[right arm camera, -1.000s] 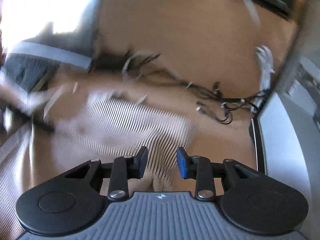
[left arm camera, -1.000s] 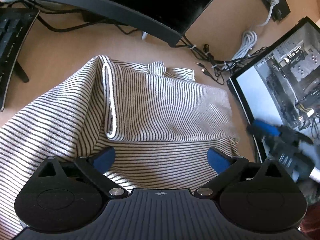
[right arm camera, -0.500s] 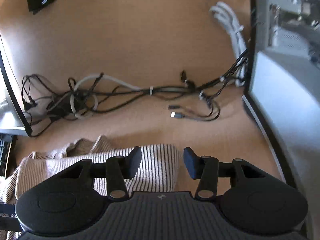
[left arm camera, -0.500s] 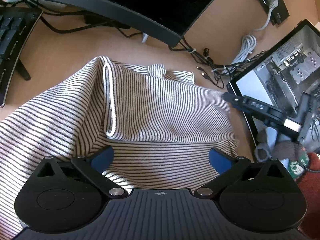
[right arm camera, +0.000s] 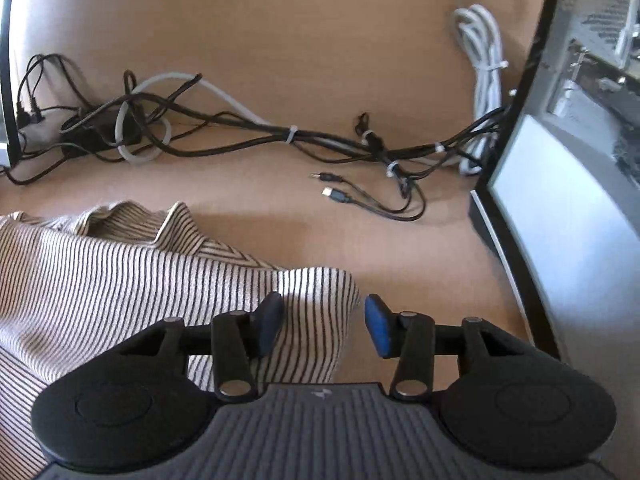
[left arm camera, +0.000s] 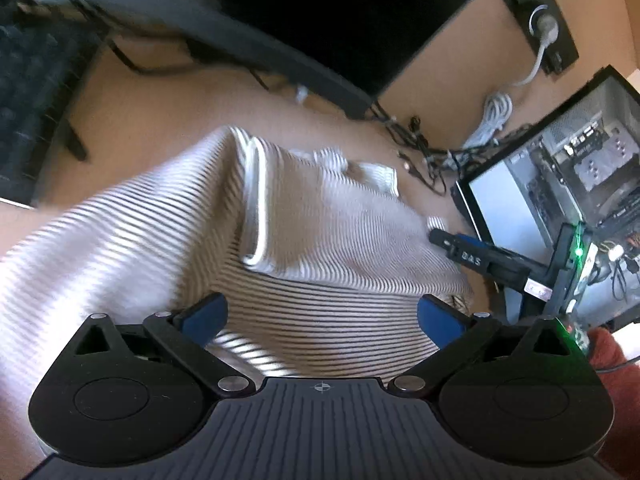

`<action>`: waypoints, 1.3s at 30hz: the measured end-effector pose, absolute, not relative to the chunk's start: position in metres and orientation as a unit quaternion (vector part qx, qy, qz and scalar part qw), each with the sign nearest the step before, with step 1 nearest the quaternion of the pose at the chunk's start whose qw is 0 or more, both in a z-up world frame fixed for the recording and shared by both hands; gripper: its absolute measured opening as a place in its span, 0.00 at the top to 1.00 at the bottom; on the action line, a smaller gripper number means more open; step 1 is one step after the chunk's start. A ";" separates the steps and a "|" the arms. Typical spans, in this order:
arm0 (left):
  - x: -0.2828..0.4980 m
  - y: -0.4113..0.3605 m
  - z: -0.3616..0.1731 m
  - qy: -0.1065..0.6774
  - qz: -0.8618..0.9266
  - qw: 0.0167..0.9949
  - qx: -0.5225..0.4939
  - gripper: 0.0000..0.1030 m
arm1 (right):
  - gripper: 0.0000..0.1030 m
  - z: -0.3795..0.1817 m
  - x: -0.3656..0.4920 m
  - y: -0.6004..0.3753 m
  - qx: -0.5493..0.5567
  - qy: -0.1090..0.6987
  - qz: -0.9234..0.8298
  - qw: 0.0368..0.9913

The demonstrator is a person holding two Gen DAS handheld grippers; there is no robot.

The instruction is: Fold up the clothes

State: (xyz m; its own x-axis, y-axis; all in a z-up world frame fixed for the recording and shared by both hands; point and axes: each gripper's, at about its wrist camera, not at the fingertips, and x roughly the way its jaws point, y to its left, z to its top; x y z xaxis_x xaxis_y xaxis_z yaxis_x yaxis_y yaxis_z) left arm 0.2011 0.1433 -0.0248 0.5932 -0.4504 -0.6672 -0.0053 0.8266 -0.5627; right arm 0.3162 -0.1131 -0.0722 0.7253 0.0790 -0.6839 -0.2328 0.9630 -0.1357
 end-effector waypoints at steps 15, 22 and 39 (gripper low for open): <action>0.072 0.306 0.052 0.299 0.072 0.926 -0.217 0.00 | 0.57 -0.031 0.175 0.033 -0.020 0.448 0.469 0.761; 0.049 0.327 0.054 0.289 0.067 0.929 -0.222 0.00 | 0.57 -0.047 0.105 0.107 -0.158 0.426 0.526 0.719; 0.107 0.291 0.044 0.299 -0.059 0.915 -0.264 0.00 | 0.97 0.126 0.156 0.026 -0.292 0.084 0.274 0.912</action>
State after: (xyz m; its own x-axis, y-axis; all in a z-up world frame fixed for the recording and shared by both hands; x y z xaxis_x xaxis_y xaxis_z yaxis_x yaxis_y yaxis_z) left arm 0.1066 0.2911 0.0442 0.8142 -0.2657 -0.5161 -0.0504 0.8534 -0.5189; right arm 0.1562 0.0264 0.1258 0.8354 0.4518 -0.3130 -0.5496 0.6787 -0.4872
